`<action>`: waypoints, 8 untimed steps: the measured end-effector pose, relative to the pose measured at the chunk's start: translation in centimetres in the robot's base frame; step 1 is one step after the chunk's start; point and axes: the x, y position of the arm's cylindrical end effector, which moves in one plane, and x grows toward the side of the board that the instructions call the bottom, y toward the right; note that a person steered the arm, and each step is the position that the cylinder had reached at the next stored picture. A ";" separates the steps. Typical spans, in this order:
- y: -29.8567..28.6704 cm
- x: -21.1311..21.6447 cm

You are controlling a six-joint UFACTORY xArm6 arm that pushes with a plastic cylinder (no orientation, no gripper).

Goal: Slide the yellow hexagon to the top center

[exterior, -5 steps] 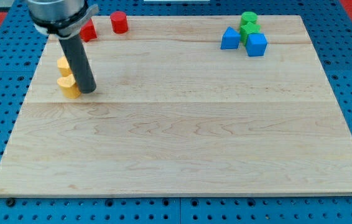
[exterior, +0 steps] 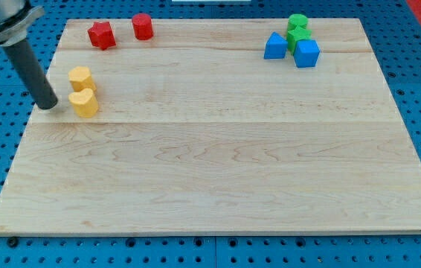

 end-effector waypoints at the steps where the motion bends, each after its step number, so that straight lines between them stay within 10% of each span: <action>1: 3.0 -2.1; 8: 3.5 -12.0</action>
